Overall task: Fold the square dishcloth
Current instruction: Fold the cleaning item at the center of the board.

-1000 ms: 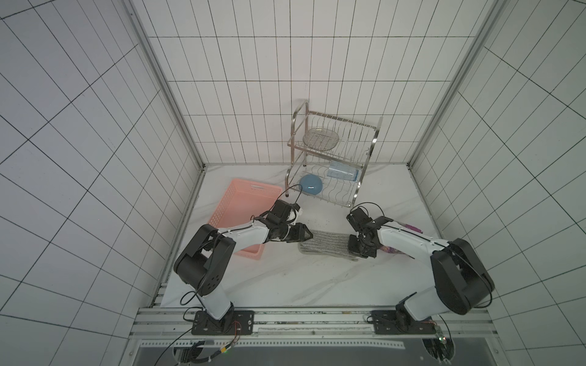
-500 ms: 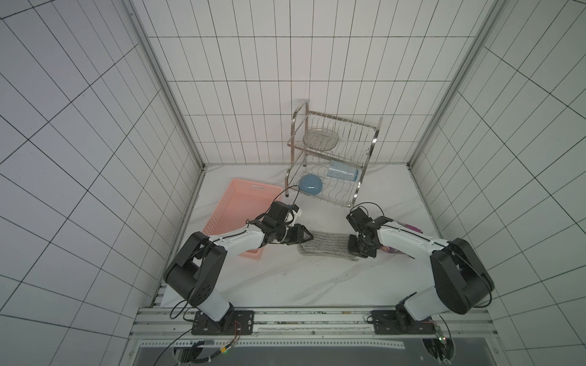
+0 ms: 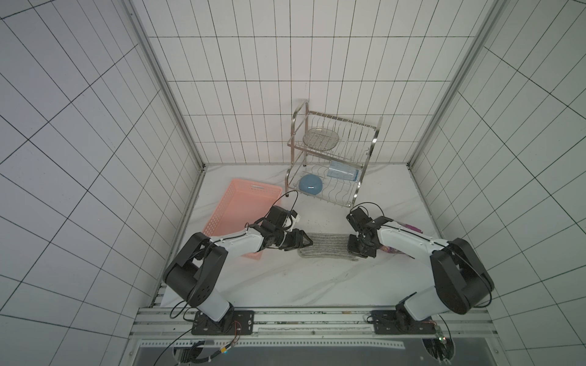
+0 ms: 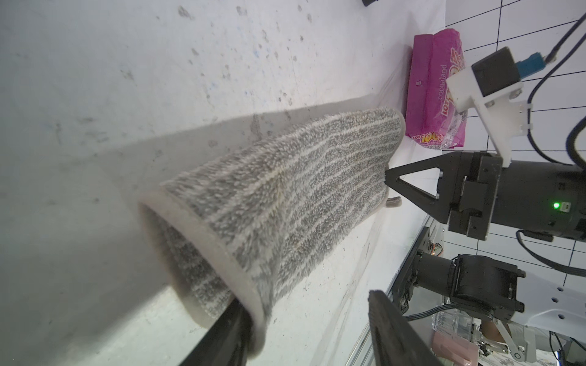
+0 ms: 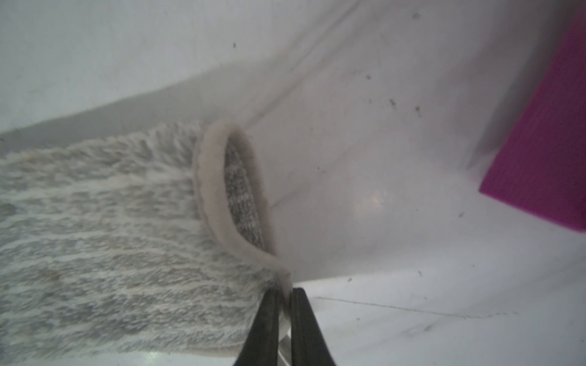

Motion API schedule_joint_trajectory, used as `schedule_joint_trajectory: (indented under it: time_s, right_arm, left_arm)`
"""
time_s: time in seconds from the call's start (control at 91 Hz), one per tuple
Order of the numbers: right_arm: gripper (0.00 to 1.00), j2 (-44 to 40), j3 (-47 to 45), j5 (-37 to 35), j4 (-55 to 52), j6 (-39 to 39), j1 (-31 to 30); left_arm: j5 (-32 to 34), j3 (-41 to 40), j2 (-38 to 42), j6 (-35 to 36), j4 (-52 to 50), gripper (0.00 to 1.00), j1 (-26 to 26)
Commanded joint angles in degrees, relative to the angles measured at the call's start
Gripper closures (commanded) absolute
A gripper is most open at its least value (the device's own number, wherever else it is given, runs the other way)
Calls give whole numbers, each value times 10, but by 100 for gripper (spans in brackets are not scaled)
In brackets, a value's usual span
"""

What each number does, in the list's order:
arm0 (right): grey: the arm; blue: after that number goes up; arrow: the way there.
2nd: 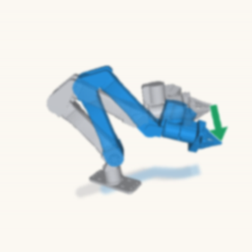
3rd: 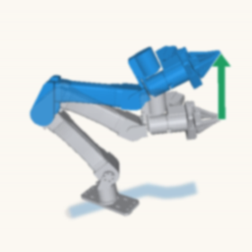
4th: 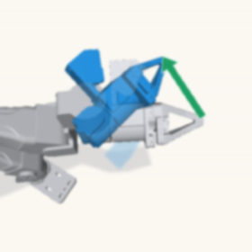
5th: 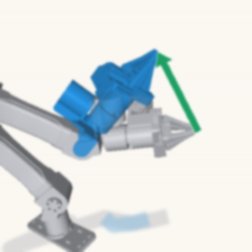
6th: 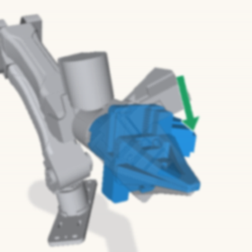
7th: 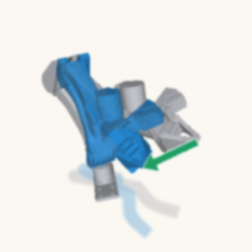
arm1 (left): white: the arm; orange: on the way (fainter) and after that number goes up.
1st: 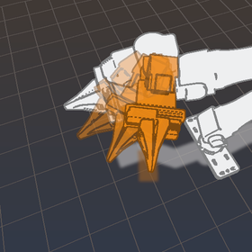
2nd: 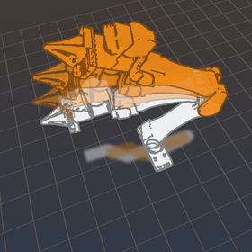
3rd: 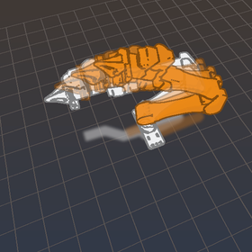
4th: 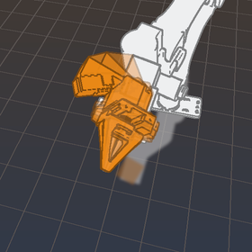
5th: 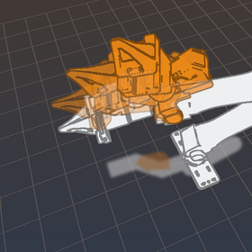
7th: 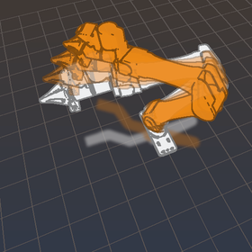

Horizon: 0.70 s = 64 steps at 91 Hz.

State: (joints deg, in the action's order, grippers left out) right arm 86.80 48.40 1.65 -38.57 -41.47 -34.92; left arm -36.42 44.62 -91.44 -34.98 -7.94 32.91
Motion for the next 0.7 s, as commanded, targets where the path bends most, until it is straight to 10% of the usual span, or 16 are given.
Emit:
schedule_joint_trajectory:
  time_s: [0.0,0.484,0.693]
  right_arm:
    - [87,-4,-4,0,-4,-8,-5]
    - [86,-12,-5,1,-6,-11,-5]
    - [86,-21,-1,0,-12,-9,-5]
  left_arm:
    - [-3,-8,-16,9,3,39,-1]
    - [-36,-28,17,4,-6,43,22]
    - [-13,-12,40,4,-57,76,20]
